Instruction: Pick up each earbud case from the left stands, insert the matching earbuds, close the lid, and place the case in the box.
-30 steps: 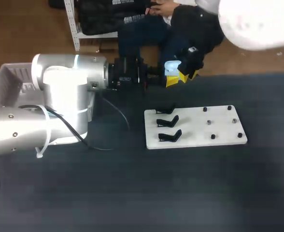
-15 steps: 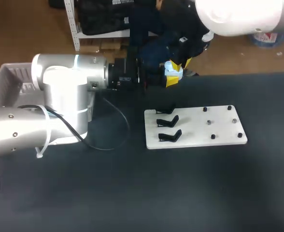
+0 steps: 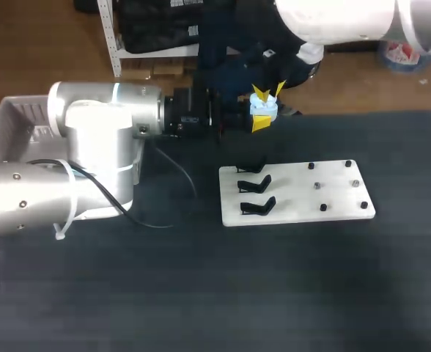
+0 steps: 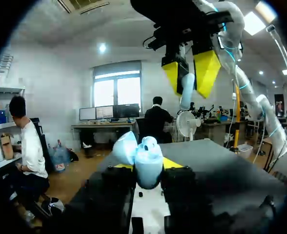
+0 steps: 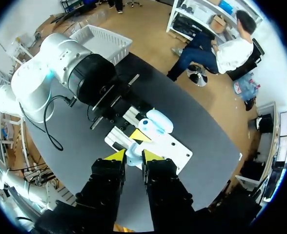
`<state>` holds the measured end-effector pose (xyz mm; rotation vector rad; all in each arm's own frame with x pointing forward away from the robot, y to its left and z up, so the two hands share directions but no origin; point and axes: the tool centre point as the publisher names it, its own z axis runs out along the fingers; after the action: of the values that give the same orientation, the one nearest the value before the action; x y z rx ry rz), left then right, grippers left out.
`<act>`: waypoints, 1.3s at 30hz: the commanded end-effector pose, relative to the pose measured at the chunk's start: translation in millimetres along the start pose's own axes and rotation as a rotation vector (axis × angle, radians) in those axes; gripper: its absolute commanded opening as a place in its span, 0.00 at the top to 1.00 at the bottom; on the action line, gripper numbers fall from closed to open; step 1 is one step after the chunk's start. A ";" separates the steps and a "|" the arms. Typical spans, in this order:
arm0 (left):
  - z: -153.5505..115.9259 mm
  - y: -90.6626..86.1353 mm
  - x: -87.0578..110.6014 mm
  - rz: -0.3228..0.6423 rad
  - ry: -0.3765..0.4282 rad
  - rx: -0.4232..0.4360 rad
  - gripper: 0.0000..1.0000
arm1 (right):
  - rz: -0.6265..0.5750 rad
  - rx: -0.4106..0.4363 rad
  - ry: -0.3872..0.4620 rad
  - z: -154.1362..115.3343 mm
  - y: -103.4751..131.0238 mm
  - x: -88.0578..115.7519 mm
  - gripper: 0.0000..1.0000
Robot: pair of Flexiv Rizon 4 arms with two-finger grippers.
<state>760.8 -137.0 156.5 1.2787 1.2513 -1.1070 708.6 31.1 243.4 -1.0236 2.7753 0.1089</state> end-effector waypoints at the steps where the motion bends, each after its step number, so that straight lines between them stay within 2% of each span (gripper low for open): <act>1: -0.3 -1.6 1.5 0.006 -0.007 -0.006 1.00 | 0.001 0.001 0.000 -0.3 0.3 0.3 1.00; 6: -0.3 -1.6 1.5 0.006 -0.007 -0.006 1.00 | 0.063 0.000 0.017 12.1 0.0 -8.2 1.00; 20: -0.3 -1.6 1.5 0.006 -0.007 -0.006 1.00 | 0.118 -0.011 0.058 25.4 -13.6 -23.2 1.00; 32: -0.3 -1.6 1.5 0.006 -0.007 -0.006 1.00 | 0.053 -0.019 0.061 30.0 -15.0 -22.4 1.00; 39: -0.3 -1.6 1.5 0.006 -0.007 -0.006 1.00 | 0.056 -0.011 0.055 35.3 -18.2 -24.0 1.00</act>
<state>760.8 -137.0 156.5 1.2787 1.2513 -1.1070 741.5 36.4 215.9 -0.9653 2.8572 0.1055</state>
